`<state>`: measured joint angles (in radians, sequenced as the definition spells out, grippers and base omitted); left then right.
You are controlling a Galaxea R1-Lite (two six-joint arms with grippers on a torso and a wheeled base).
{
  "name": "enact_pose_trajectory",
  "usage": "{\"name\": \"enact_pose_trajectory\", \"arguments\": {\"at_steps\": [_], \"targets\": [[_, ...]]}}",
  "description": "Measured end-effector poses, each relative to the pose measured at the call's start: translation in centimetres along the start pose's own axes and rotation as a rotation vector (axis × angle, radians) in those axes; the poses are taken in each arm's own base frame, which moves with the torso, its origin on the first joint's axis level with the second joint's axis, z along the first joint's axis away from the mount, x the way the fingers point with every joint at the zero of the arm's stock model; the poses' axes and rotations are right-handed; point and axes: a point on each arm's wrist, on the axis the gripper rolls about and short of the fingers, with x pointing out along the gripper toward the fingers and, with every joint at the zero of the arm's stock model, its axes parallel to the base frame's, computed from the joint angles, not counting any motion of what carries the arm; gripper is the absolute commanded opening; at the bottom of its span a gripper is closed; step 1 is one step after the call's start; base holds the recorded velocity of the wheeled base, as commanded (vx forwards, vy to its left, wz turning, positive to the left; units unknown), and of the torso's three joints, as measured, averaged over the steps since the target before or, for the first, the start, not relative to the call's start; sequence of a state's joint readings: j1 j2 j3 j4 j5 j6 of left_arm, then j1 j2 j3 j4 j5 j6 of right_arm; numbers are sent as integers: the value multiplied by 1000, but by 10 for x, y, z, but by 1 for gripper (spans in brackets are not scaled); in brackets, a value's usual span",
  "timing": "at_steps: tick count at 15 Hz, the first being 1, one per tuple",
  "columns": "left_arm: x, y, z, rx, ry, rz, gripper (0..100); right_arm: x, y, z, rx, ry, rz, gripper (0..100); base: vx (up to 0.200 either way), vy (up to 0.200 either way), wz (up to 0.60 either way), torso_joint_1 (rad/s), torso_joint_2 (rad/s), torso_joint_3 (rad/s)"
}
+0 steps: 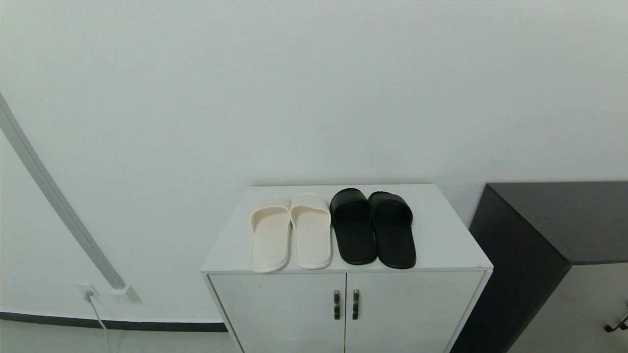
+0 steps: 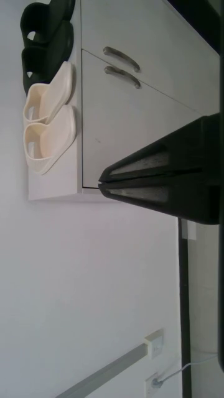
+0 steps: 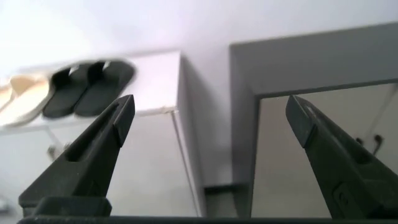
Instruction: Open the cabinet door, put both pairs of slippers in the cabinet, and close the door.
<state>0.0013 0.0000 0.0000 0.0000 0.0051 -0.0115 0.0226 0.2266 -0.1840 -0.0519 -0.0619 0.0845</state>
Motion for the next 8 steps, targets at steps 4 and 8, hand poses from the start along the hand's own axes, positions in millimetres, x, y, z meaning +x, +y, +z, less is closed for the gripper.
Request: {"name": "enact_pose_trajectory", "arguments": {"at_steps": [4, 8], "targets": [[0, 0, 0, 1, 0, -1, 0, 46, 8, 14, -14, 169, 118, 100, 0, 0, 0, 0, 0, 0], [0, 0, 0, 1, 0, -1, 0, 99, 27, 22, 8, 254, 237, 100, 0, 0, 0, 0, 0, 0]]}}
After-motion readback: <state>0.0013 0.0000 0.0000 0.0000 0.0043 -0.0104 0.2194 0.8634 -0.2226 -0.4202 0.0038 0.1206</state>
